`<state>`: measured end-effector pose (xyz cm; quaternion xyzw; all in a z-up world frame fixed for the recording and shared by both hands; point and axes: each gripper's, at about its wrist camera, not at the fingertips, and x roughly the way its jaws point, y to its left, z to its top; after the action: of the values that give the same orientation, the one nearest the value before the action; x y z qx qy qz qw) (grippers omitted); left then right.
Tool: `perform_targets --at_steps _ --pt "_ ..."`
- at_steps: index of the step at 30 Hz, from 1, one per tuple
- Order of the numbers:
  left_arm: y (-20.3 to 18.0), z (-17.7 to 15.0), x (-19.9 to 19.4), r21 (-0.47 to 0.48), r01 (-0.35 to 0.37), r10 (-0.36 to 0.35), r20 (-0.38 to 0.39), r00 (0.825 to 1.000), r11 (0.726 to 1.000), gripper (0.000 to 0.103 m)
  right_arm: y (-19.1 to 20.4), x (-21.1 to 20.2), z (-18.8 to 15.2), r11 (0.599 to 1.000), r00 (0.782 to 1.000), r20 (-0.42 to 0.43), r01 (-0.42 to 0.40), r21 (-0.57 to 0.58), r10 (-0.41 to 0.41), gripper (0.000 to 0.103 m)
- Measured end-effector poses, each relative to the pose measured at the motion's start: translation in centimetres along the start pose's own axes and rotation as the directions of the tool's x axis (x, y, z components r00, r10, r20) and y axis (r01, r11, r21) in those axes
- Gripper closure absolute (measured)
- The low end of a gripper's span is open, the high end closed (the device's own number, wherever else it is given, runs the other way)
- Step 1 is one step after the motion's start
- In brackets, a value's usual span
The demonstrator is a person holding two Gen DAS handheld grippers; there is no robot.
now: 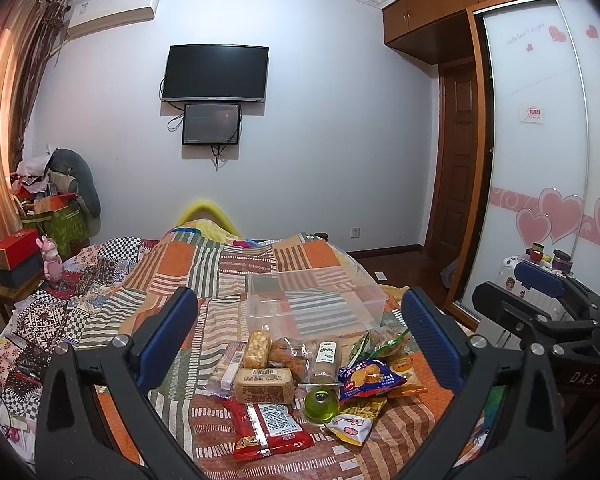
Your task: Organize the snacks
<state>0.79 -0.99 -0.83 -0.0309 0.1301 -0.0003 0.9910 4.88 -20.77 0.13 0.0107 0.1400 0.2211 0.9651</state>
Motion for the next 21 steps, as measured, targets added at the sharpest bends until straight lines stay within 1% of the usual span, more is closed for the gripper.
perform_targets --at_steps 9,13,15,17,18,20,21 --pt "0.2 -0.3 0.7 -0.001 0.004 -0.004 -0.008 1.000 1.000 0.000 -0.2 0.4 -0.2 1.000 1.000 -0.007 -0.004 -0.001 0.004 0.000" --pt "0.3 -0.5 1.4 0.010 -0.017 0.017 -0.013 1.000 1.000 0.001 -0.5 1.2 -0.5 1.000 1.000 -0.028 0.006 -0.004 -0.006 0.000" --pt "0.4 -0.7 1.9 0.017 -0.014 0.014 -0.024 1.000 1.000 0.005 -0.8 1.8 -0.8 1.000 0.999 -0.045 0.011 -0.002 -0.012 0.003" --pt "0.6 -0.9 2.8 0.016 -0.015 0.016 -0.045 0.999 1.000 0.012 -1.2 2.7 -1.2 1.000 0.997 -0.078 0.009 0.003 -0.009 0.011" --pt "0.8 -1.1 3.2 0.014 -0.014 0.015 -0.055 0.998 1.000 0.015 -1.5 3.0 -1.4 1.000 0.996 -0.091 0.009 0.006 -0.009 0.013" --pt "1.3 -1.5 4.5 0.006 0.000 0.001 -0.097 0.995 1.000 0.024 -2.1 3.9 -1.9 1.000 0.992 -0.126 0.012 0.013 -0.010 0.017" --pt "1.5 -1.8 5.1 0.003 0.007 -0.006 -0.116 0.993 1.000 0.026 -2.4 4.5 -2.2 1.000 0.989 -0.145 0.018 0.017 -0.015 0.018"
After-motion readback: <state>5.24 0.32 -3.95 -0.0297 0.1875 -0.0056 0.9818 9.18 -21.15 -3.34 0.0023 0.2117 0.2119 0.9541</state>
